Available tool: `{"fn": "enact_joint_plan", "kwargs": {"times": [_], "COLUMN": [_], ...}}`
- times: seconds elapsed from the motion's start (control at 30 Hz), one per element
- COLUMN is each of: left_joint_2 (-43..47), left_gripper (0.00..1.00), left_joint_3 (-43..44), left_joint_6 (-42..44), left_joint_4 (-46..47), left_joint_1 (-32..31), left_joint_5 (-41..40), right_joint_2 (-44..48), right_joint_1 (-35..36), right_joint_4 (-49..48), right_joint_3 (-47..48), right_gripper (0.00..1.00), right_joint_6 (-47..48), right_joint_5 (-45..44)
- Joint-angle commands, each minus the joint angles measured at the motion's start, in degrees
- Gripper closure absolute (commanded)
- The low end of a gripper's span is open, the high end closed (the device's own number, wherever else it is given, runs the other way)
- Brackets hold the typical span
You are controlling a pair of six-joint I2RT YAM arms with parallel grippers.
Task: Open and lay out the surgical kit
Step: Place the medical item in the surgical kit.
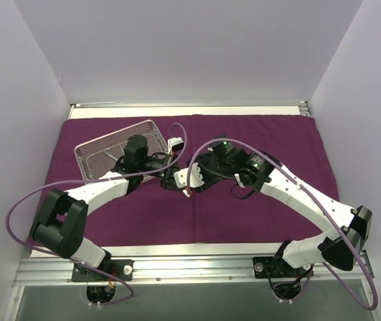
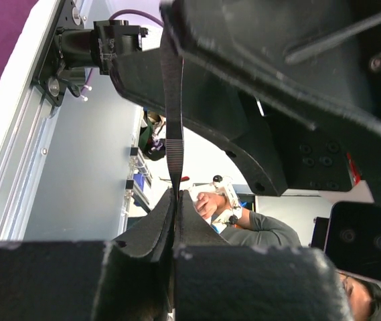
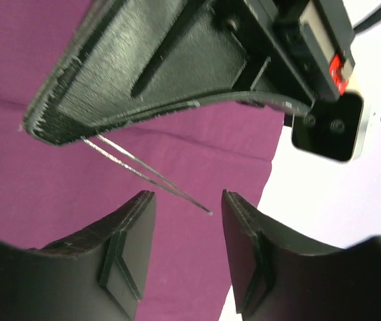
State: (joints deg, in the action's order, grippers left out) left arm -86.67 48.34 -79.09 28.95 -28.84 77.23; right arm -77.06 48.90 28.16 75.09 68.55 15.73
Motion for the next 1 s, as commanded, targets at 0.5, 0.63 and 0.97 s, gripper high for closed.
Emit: {"fn": "enact_joint_plan", "kwargs": {"times": [0.5,0.63,0.97], "left_joint_2": [-1.8,-1.9,-0.3], "left_gripper": [0.88,0.53,0.06], "left_joint_3": [2.4,3.8,23.8], "left_joint_6": [2.4,5.6,54.0], "left_joint_4": [-1.3,-6.5,-71.7], "left_joint_1": [-0.8,0.3,21.3], "left_joint_5": [1.9,1.4,-19.3], "right_joint_2": [0.5,1.3,2.9], "right_joint_1": [1.4,1.4,-7.8], "right_joint_4": [3.2,2.2,-3.8], "right_joint_3": [-1.3,-2.5,-8.4], "right_gripper": [1.00,1.00,1.00], "right_joint_6": [3.1,1.1,-21.1], "right_joint_5": [1.1,1.1,3.2]}}
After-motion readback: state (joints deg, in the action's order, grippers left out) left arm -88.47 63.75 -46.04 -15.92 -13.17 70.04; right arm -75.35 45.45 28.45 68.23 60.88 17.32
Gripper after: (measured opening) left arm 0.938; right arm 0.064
